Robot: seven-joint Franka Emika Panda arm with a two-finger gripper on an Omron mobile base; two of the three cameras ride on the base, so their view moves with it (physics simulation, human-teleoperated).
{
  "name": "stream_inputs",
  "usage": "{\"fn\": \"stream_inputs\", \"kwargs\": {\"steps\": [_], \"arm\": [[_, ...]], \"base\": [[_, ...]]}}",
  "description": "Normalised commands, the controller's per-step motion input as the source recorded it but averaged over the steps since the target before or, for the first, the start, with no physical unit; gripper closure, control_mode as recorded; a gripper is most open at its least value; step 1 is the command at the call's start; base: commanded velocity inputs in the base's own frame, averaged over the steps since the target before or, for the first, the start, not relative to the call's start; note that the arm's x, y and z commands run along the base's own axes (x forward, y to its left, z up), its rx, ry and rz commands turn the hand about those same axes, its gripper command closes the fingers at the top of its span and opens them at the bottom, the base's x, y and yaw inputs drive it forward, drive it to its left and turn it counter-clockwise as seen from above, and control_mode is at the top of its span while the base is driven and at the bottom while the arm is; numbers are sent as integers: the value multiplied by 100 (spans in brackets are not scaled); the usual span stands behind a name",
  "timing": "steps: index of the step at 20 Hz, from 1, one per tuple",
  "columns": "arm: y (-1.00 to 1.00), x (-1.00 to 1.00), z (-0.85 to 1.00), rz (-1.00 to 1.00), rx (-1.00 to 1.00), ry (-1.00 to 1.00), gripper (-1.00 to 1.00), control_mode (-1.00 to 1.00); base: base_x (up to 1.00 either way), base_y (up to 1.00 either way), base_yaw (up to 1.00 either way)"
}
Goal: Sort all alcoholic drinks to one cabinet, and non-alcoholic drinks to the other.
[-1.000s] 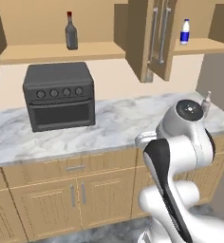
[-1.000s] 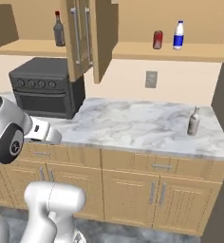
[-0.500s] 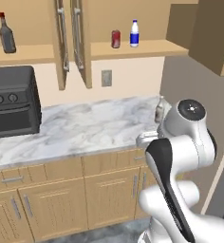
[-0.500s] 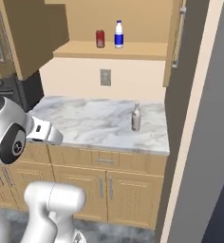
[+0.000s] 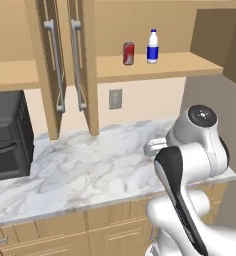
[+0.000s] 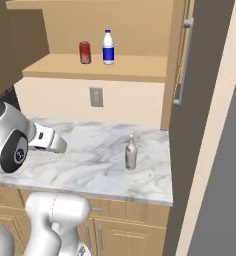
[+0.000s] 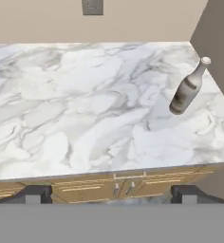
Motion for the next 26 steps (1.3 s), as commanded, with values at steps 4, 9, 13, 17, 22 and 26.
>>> {"fn": "stream_inputs", "kwargs": {"steps": [4,9,13,17,22,26], "arm": [[0,0,0,0,0,0,-100,100],[-18,-1,-9,0,4,3,-100,-100],[-66,-7,-47,-14,0,15,-100,-100],[-86,13,-57,-31,0,21,-100,-100],[-64,35,-71,-31,-9,3,-100,-100],[-62,46,-29,-23,-1,0,-100,-100]], "base": [[45,-18,0],[3,-19,0],[0,0,0],[0,0,0],[0,0,0],[0,0,0]]}}
